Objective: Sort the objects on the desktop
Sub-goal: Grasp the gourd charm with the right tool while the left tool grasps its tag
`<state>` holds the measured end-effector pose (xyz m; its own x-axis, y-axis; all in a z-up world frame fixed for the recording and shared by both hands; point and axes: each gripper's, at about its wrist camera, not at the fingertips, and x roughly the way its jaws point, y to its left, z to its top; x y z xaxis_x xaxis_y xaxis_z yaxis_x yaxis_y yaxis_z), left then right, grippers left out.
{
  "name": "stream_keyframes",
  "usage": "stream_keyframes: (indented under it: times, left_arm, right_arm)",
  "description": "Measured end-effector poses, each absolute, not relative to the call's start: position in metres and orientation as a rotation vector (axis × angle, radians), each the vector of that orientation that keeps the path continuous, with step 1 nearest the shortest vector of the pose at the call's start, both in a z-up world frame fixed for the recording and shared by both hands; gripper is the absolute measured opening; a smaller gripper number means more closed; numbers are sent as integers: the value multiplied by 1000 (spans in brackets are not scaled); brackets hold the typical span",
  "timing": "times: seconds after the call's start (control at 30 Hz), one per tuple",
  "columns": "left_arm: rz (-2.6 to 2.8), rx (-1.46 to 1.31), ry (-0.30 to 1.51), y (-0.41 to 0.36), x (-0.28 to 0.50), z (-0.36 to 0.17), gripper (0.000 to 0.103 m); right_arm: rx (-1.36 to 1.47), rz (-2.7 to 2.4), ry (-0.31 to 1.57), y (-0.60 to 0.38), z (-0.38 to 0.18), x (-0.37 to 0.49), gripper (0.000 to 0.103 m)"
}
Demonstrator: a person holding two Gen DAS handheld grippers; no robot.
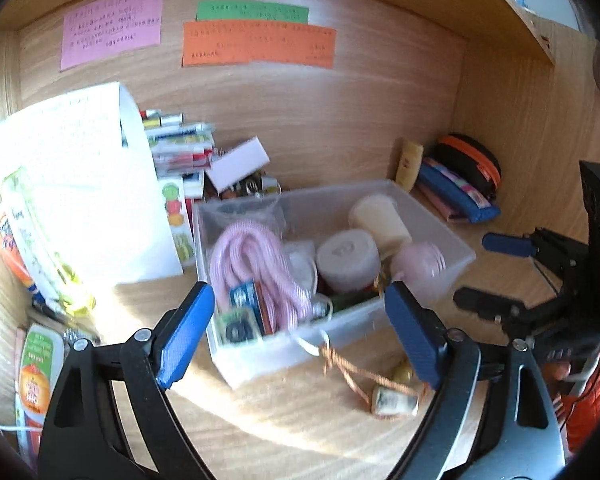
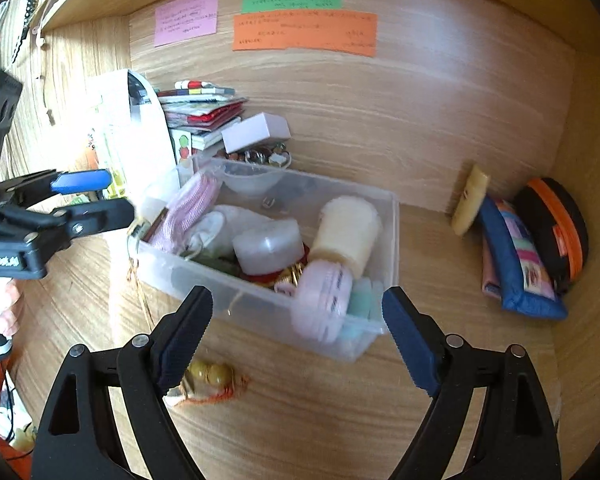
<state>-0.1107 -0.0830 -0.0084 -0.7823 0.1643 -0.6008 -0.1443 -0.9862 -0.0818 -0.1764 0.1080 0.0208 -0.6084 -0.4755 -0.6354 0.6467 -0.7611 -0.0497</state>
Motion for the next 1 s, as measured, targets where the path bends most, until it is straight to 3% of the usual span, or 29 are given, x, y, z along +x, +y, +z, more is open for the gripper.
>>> stream_keyframes:
  times: [0.67, 0.83, 1.0]
  left_arm:
    - [2534, -1271, 103, -30, -85, -77, 87]
    - [2468, -1318, 125, -14, -90, -85, 66]
    - [2483, -1306, 154, -12, -88, -86, 55]
  right_arm:
    - [958, -2267, 492, 128, -25, -153, 85]
    - [979, -2259, 460, 130, -27, -154, 85]
    - [976, -2239, 431, 126, -26, -158, 85]
